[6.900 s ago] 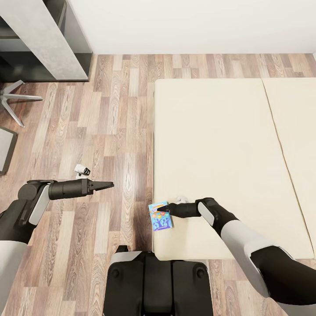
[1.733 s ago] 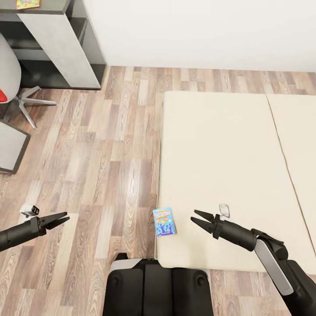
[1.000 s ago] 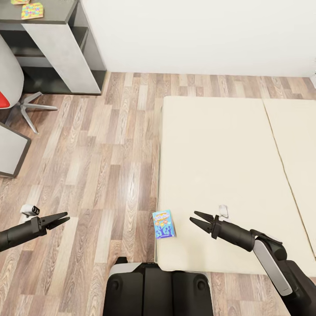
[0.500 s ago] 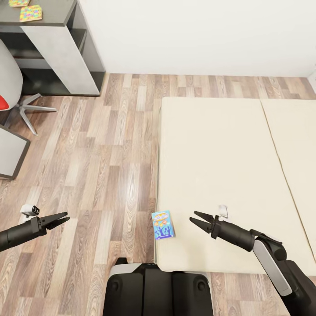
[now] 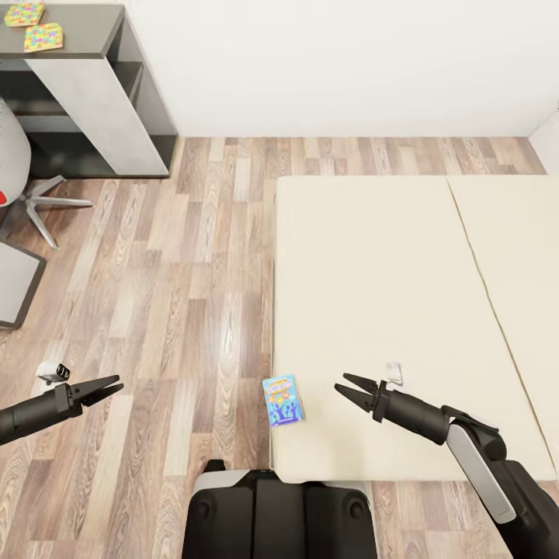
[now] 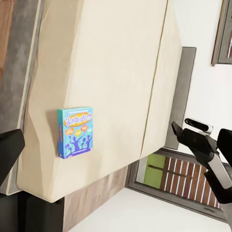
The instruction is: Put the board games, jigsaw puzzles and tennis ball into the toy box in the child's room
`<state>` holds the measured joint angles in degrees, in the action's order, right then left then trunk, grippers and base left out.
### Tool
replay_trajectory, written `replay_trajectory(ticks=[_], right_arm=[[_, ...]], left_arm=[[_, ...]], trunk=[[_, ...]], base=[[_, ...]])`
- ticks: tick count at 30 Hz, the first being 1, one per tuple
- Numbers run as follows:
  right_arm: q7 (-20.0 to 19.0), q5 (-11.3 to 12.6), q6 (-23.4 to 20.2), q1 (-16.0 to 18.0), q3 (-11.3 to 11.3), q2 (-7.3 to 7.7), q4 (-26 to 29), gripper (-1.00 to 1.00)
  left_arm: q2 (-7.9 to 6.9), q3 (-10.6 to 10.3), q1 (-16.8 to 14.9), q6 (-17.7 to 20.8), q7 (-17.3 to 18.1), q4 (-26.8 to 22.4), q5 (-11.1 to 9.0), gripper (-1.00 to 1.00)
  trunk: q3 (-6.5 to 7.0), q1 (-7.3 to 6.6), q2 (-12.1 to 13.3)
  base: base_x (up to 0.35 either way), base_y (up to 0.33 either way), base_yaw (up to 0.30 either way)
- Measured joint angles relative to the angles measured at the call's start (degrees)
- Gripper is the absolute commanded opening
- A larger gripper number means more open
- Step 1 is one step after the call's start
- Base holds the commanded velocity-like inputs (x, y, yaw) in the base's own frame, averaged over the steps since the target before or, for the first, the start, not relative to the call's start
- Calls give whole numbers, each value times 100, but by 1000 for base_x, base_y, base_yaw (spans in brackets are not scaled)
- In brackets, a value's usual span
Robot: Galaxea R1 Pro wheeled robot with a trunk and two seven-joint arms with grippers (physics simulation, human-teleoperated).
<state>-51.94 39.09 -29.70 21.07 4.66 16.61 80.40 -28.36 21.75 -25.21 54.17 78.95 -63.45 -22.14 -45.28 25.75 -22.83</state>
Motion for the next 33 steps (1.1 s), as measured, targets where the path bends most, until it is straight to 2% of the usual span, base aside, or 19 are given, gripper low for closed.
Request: replay_trajectory(ticks=[9,33], right_arm=[[14,-13,-1,0,1,-78,1,100],[14,-16,17,0,3,-88,4,100]], left_arm=[[-2,1,0,0,3,0,0,100],[-2,-2,0,0,-2,0,3,100]], trunk=[[80,0,0],[304,0,0]], base=[[0,0,-4],[0,0,0]])
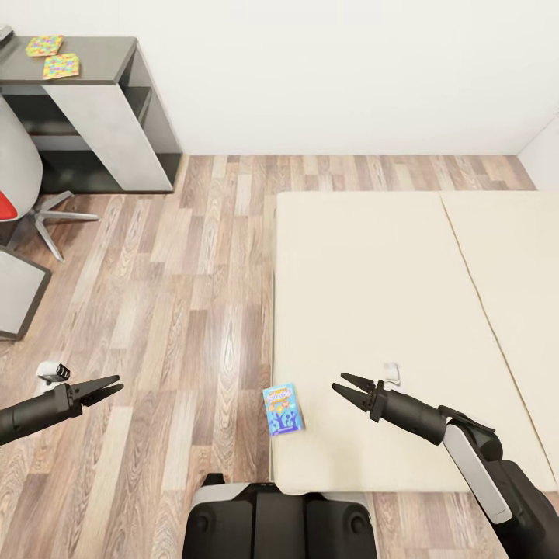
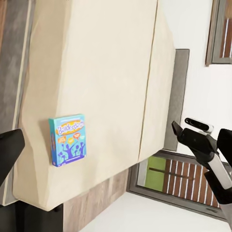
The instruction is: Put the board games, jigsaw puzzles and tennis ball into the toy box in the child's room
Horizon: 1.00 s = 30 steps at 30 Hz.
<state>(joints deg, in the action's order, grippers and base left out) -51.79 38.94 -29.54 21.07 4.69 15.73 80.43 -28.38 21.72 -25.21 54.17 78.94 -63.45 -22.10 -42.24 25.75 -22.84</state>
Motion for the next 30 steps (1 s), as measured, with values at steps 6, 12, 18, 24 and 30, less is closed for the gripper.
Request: replay_trajectory(ticks=[6,12,18,24,30], right_arm=[[1,-3,1,0,27,4,-6,100],[5,-4,2,0,33,1,-12,100],[10,-1,2,0,33,1,-12,100],[11,0,9,0,33,1,-18,100],[18,-19,12,0,38,-3,-116,100]], left_arm=[[0,-1,0,0,-3,0,17,100],[14,2,0,0,-9,0,153,100],[30,-1,0,0,-12,0,202,100],[37,-8,0,1,-20,0,231,100],[43,-91,0,6,-147,-7,366,100]], trunk=[[56,0,0],[113,0,0],[169,0,0],[226,0,0],[282,0,0]], base=[[0,0,0],[0,0,0],[0,0,0],[0,0,0],[0,0,0]])
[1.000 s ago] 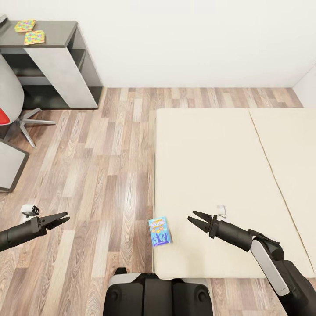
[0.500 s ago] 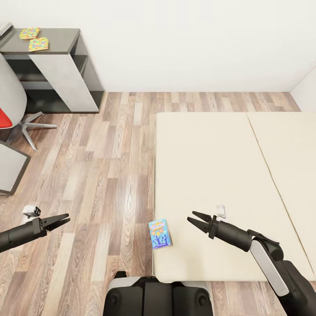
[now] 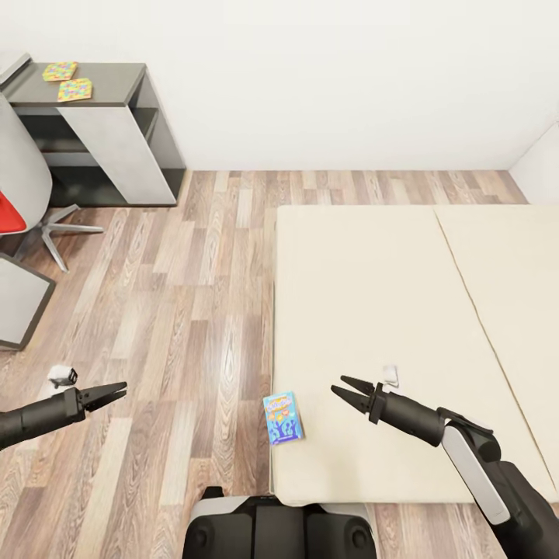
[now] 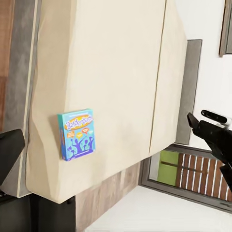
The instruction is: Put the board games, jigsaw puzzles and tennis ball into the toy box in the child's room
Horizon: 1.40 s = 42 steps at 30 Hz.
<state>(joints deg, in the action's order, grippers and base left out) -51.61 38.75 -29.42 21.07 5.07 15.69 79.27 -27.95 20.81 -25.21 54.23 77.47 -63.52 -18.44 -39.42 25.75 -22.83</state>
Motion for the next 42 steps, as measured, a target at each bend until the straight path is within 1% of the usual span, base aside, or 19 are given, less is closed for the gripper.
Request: replay_trajectory(ticks=[1,2,4,5,7,9,10,12,13,14,15,18,19,21,24,25,30,35,42], right_arm=[[0,-15,1,0,-1,0,-21,100],[1,-55,12,0,-4,0,-57,100],[1,-105,34,0,-8,-4,-95,100],[2,-160,58,0,-13,-6,-142,100],[2,-213,78,0,-17,-7,-198,100],[2,-261,95,0,-20,-8,-256,100],[2,-278,102,0,-22,-9,-280,100],[2,-288,108,0,-26,-9,-310,100],[2,-297,113,0,-28,-9,-340,100],[2,-301,115,0,-29,-10,-353,100],[2,-306,118,0,-30,-10,-373,100],[6,-308,120,0,-31,-10,-393,100],[8,-308,121,0,-31,-10,-403,100],[10,-309,122,0,-31,-10,-414,100],[10,-312,122,0,-32,-10,-433,100],[11,-314,122,0,-35,-11,-459,100],[11,-335,127,0,-41,-11,-647,100],[11,-348,152,0,-48,-16,-760,100],[16,-347,337,0,-43,-16,-787,100]], left_arm=[[2,-17,0,2,-32,0,42,100],[5,-63,0,5,-128,-1,165,100],[8,-113,-3,11,-245,-1,302,100],[19,-149,-7,16,-371,0,425,100],[54,-174,-12,22,-503,1,523,100],[147,-196,-28,27,-696,1,612,100],[221,-207,-38,30,-832,1,648,100],[288,-215,-46,33,-991,2,670,100],[339,-220,-51,35,-1168,2,682,100],[361,-222,-53,37,-1268,3,683,100],[397,-225,-56,39,-1462,3,682,100],[452,-231,-64,43,-1757,3,673,100],[501,-234,-69,44,-1934,3,673,100],[585,-237,-73,42,-2170,1,671,100],[679,-241,-77,41,-2378,-8,670,100],[737,-246,-80,40,-2514,-12,670,100],[840,-309,-85,39,-2885,-17,666,100],[870,-373,-86,35,-3048,-18,661,100],[877,-389,-87,31,-3083,-26,663,100]], trunk=[[9,0,0],[19,0,0],[38,0,0],[47,0,0],[66,0,0],[85,0,0],[94,0,0],[113,0,0],[122,0,0],[132,0,0],[141,0,0],[169,0,0],[179,0,0],[198,0,0],[226,0,0],[235,0,0],[282,0,0],[329,0,0],[395,0,0]], base=[[0,0,0],[0,0,0],[0,0,0],[0,0,0],[0,0,0],[0,0,0],[0,0,0],[0,0,0],[0,0,0],[0,0,0],[0,0,0],[0,0,0],[0,0,0],[0,0,0],[0,0,0],[0,0,0],[0,0,0],[0,0,0],[0,0,0]])
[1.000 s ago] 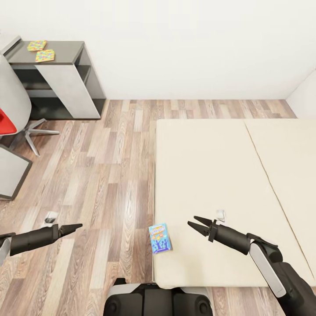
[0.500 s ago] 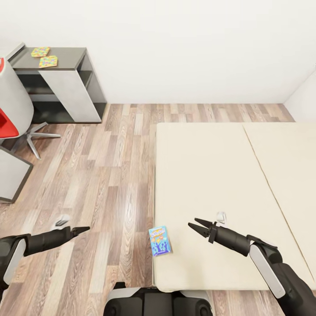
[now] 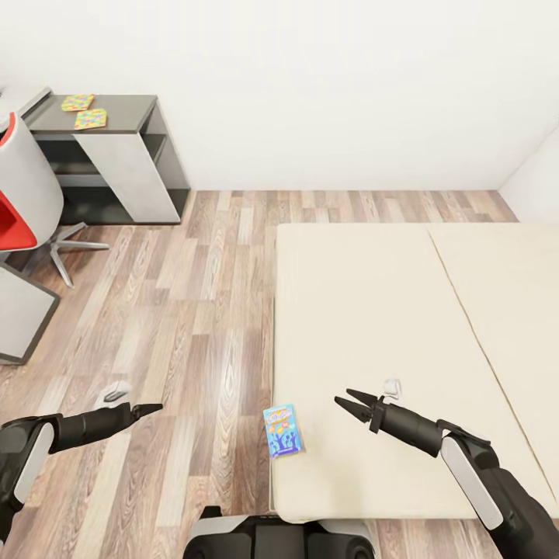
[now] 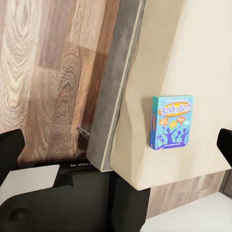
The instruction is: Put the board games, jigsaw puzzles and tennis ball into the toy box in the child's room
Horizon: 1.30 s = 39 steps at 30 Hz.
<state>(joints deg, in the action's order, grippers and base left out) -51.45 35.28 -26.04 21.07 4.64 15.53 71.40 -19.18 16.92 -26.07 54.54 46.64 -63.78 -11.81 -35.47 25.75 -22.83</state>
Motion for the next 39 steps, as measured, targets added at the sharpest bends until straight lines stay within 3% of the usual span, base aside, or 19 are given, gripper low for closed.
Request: replay_trajectory(ticks=[9,18,32,39], right_arm=[[80,-2,39,0,2,-2,-39,100],[751,-25,42,0,17,-2,-81,100],[915,-48,52,0,21,-5,-91,100],[1591,-247,99,5,10,-205,-122,100]], left_arm=[[-4,-2,0,-3,-5,-2,7,100],[-7,-2,0,-95,3,-2,11,100],[-35,-8,0,-303,12,-4,22,100],[-38,-20,0,-317,0,-2,27,100]], trunk=[[85,0,0],[169,0,0],[301,0,0],[367,0,0]], base=[[0,0,0],[0,0,0],[0,0,0],[0,0,0]])
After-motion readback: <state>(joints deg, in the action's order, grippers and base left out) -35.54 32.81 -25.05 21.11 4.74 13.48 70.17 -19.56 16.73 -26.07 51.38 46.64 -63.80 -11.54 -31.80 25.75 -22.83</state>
